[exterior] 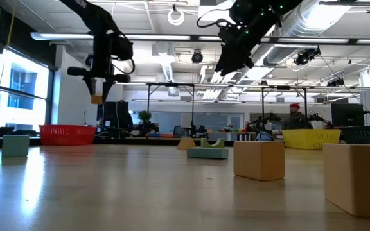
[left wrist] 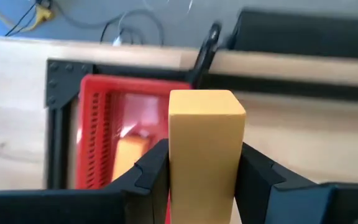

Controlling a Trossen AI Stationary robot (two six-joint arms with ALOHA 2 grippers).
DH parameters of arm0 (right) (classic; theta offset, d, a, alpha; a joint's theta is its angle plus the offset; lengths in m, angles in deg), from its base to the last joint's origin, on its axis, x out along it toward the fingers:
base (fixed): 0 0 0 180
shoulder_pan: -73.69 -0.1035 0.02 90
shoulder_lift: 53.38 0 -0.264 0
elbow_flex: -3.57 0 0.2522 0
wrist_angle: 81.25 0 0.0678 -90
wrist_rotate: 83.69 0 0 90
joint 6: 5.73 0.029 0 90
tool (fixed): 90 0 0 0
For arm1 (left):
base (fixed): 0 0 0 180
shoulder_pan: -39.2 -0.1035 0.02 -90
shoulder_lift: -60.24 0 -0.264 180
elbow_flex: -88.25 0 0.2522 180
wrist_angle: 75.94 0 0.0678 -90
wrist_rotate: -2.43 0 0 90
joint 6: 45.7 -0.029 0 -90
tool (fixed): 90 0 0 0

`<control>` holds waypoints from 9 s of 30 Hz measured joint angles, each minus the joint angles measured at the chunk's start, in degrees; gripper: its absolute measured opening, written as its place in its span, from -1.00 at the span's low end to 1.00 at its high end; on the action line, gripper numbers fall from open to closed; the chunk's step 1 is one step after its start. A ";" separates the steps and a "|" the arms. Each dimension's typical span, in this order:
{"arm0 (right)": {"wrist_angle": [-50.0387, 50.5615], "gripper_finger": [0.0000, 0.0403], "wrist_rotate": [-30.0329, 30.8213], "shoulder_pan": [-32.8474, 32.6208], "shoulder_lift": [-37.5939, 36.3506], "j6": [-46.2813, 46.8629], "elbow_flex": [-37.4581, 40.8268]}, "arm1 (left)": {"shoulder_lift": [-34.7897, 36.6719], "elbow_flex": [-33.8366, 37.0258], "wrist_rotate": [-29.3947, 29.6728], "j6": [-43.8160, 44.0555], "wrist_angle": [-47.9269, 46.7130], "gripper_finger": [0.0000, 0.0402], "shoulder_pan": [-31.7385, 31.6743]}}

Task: Sort & place blocks by color
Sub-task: Put the yellow block into the red bin, then put the green block into the yellow bin, then put the blue block into the black bin

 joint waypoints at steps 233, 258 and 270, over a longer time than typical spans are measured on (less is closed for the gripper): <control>39.75 -0.46 28.51 3.65 7.62 34.79 0.09 | 11.32 -21.80 -19.65 -42.43 -12.23 -0.07 33.40; 44.33 -0.46 11.63 25.92 12.79 21.01 0.07 | 11.32 -21.80 -19.72 -42.36 -10.37 -0.07 33.40; 43.27 -0.10 14.03 25.97 14.80 19.71 0.07 | 11.32 -21.80 -19.72 -40.92 -10.45 -0.07 33.40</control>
